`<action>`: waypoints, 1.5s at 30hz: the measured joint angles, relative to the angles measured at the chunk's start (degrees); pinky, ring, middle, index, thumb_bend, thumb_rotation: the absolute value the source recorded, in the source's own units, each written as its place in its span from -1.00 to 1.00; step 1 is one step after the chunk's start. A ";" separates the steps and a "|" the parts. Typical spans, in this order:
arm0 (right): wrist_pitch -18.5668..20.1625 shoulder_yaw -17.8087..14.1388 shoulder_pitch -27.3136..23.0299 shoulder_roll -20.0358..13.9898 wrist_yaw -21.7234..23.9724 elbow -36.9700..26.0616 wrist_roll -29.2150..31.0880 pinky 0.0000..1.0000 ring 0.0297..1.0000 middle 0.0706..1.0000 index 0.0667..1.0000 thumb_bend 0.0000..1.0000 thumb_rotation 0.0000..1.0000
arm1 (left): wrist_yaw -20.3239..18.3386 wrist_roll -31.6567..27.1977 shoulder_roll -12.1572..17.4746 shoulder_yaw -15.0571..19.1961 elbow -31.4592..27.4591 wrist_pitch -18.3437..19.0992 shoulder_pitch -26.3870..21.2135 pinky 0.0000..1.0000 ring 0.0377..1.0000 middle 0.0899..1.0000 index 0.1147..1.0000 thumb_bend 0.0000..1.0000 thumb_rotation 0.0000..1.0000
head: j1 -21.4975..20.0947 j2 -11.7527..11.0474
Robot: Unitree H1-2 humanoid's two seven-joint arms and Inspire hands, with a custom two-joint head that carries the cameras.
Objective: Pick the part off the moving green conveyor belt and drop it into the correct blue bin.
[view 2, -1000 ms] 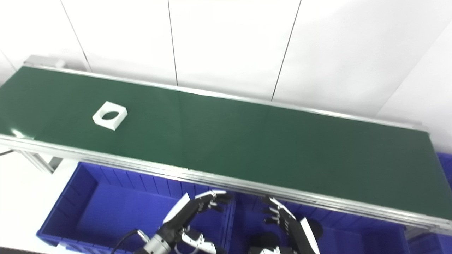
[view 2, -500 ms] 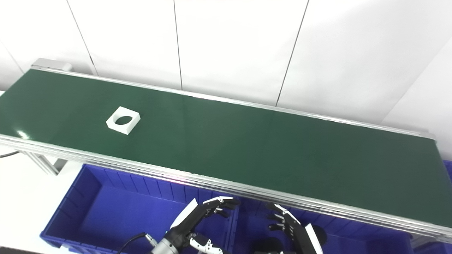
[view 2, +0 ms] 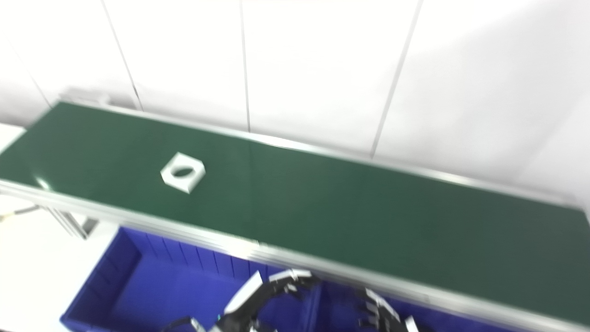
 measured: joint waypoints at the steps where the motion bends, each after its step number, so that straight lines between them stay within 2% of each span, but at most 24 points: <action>1: 0.00 0.02 -0.01 0.07 0.00 0.00 0.01 0.34 0.60 0.79 0.61 1.00 -0.41 | 0.01 0.08 0.16 0.07 -1.44 0.01 -0.08 0.32 0.52 0.59 0.52 0.98 -0.57 | -0.26 0.09; 7: 0.00 0.12 0.00 0.20 -0.28 -0.01 0.00 0.33 0.60 0.79 0.62 1.00 -0.44 | 0.15 1.41 0.17 0.94 -10.00 -0.05 -1.50 0.29 0.49 0.56 0.51 0.90 -0.74 | -0.26 -0.26; 12: 0.00 0.14 -0.01 0.25 -0.42 0.09 0.04 0.32 0.60 0.78 0.61 1.00 -0.46 | -0.29 3.24 -0.48 4.81 -16.01 -0.16 -4.29 0.30 0.49 0.56 0.51 0.85 -0.80 | -0.35 -0.35; 18: 0.00 0.59 -0.20 0.24 -1.07 0.10 -0.05 0.30 0.60 0.77 0.61 1.00 -0.45 | -5.40 5.28 -1.97 8.28 -20.63 -0.15 -7.52 0.24 0.44 0.54 0.52 0.89 -0.82 | -0.44 0.09; 22: 0.00 0.88 -0.27 0.24 -1.19 0.06 -0.10 0.32 0.61 0.78 0.62 1.00 -0.44 | -8.40 10.89 -2.46 11.54 -21.75 1.56 -10.30 0.16 0.38 0.51 0.50 0.92 -0.82 | -0.35 0.35; 26: 0.00 0.84 -0.06 0.14 -1.21 0.03 -0.06 0.34 0.60 0.80 0.62 1.00 -0.42 | -10.96 16.23 -1.82 14.76 -21.56 4.31 -13.51 0.09 0.35 0.48 0.49 0.94 -0.81 | -0.26 0.35; 28: 0.00 0.87 0.02 0.14 -1.19 0.02 -0.06 0.35 0.60 0.80 0.62 0.99 -0.43 | -12.12 20.43 -0.99 15.64 -20.75 5.81 -15.81 0.18 0.40 0.47 0.48 0.95 -0.80 | -0.26 0.44; 32: 0.00 0.90 0.05 0.12 -1.18 -0.09 -0.03 0.36 0.60 0.80 0.62 0.99 -0.44 | -13.93 28.26 1.71 16.08 -17.38 7.82 -21.45 0.27 0.42 0.46 0.47 0.99 -0.83 | -0.26 0.53; 36: 0.00 0.98 0.18 0.17 -1.19 -0.11 -0.03 0.36 0.60 0.80 0.61 0.99 -0.45 | -14.99 33.49 3.85 15.79 -12.21 8.00 -26.23 0.34 0.40 0.46 0.45 1.00 -0.86 | -0.53 0.53; 40: 0.00 1.13 0.35 0.20 -1.44 -0.11 -0.23 0.37 0.60 0.79 0.62 1.00 -0.43 | -15.44 36.07 5.78 15.74 -8.28 7.91 -29.38 0.27 0.37 0.44 0.44 1.00 -0.85 | -0.88 0.53; 45: 0.00 1.43 0.38 0.19 -2.22 -0.11 -0.33 0.37 0.60 0.80 0.62 0.99 -0.43 | -16.18 37.60 6.33 15.51 -3.79 8.85 -31.60 0.28 0.39 0.44 0.43 1.00 -0.88 | -0.97 0.53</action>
